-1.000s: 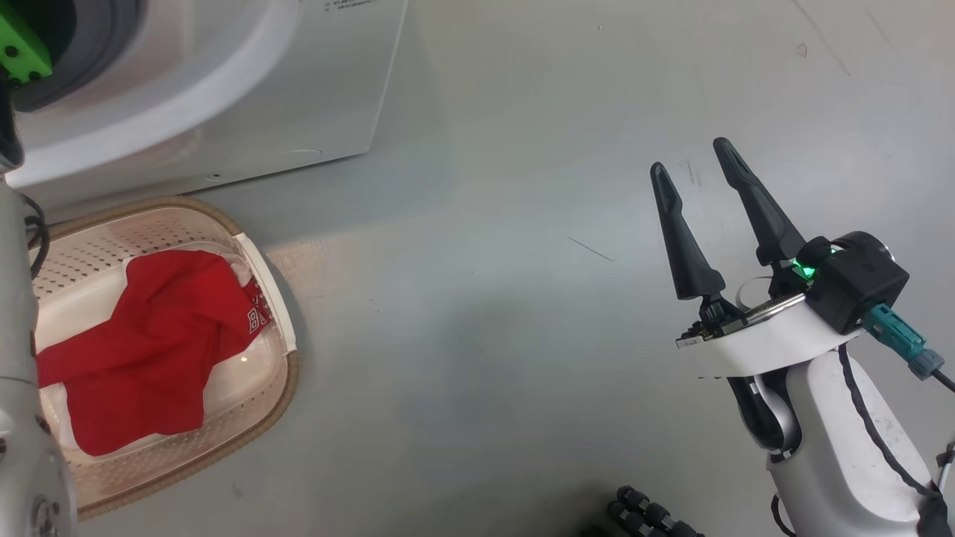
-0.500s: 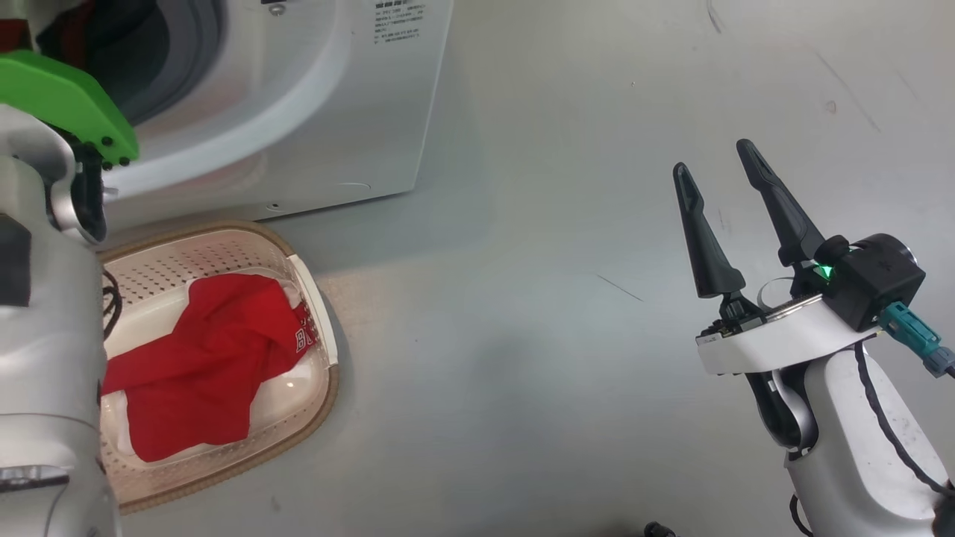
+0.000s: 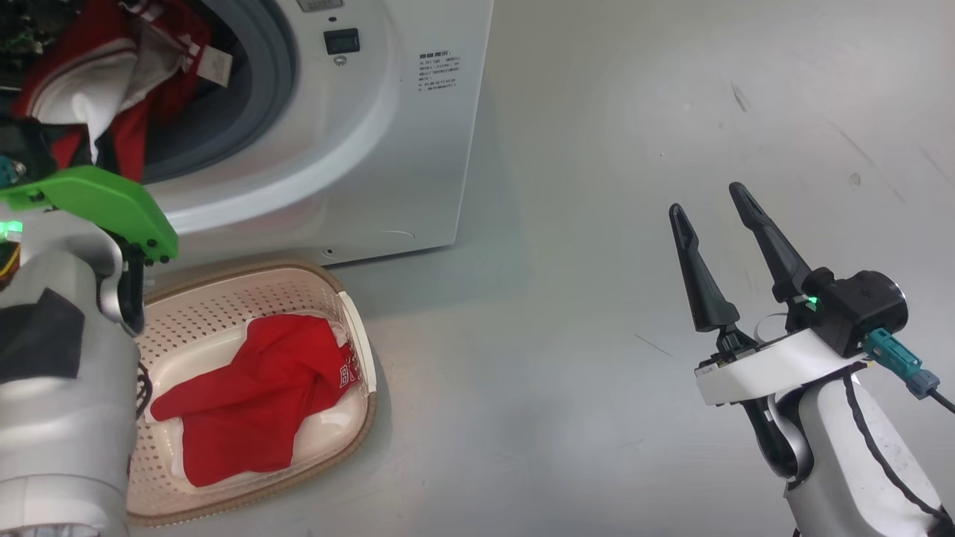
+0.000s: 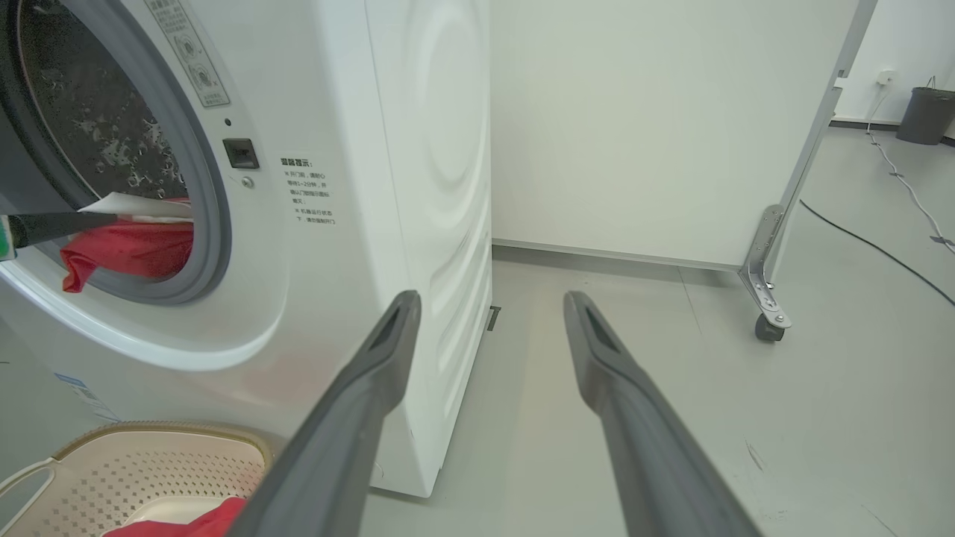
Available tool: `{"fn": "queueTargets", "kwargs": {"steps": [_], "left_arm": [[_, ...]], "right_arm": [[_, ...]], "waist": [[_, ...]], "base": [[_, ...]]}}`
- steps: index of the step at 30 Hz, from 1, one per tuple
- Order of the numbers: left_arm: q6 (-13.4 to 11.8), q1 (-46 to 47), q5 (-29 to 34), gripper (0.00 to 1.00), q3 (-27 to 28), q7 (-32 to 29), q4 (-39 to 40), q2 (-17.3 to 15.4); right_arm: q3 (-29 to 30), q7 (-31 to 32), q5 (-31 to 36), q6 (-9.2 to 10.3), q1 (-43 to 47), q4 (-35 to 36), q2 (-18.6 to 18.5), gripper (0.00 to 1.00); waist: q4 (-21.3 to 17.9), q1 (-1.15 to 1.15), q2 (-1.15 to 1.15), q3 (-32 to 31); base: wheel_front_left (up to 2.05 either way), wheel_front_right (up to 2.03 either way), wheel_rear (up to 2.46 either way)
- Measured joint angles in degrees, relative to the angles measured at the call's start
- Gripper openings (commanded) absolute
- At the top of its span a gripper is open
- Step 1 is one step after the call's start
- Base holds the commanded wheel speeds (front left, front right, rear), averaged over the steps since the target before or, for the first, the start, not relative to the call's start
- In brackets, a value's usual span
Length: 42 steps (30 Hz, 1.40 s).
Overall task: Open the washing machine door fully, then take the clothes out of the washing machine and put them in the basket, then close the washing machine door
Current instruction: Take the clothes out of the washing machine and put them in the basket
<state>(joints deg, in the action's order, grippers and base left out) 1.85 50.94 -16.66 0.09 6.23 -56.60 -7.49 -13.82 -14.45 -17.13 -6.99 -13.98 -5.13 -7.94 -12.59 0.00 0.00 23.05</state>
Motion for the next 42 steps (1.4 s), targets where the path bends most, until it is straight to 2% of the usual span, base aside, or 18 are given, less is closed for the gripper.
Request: {"fn": "queueTargets", "kwargs": {"steps": [9, 23, 29, 42], "left_arm": [[2.04, -6.78, 0.0, 0.0, -1.03, 5.92, -0.35, 2.01], [3.08, -16.1, 0.0, 0.0, -1.88, 8.03, 2.65, 3.63], [3.2, -18.58, 0.0, 0.0, -1.76, 8.04, 7.48, 4.32], [3.24, -22.8, 0.19, 0.0, 0.03, 8.04, 25.37, 4.79]], "right_arm": [[0.2, 0.0, 0.01, 0.0, 2.99, -1.32, 0.07, 1.0], [0.8, 0.0, 0.16, 0.0, 7.48, -2.18, 0.05, 1.0], [1.11, 0.0, 0.18, 0.0, 8.81, -2.14, 0.1, 1.0], [1.9, 0.0, 0.24, 0.0, 9.95, -1.38, 0.65, 1.0]], "waist": [[1.27, 0.0, 0.0, -5.39], [3.52, 0.0, 0.0, -13.99], [4.79, 0.0, 0.0, -16.39], [6.23, 0.0, 0.0, -17.8]], "base": [[0.0, 0.0, 0.0], [0.0, 0.0, 0.0], [0.0, 0.0, 0.0], [0.0, 0.0, 0.0]]}}
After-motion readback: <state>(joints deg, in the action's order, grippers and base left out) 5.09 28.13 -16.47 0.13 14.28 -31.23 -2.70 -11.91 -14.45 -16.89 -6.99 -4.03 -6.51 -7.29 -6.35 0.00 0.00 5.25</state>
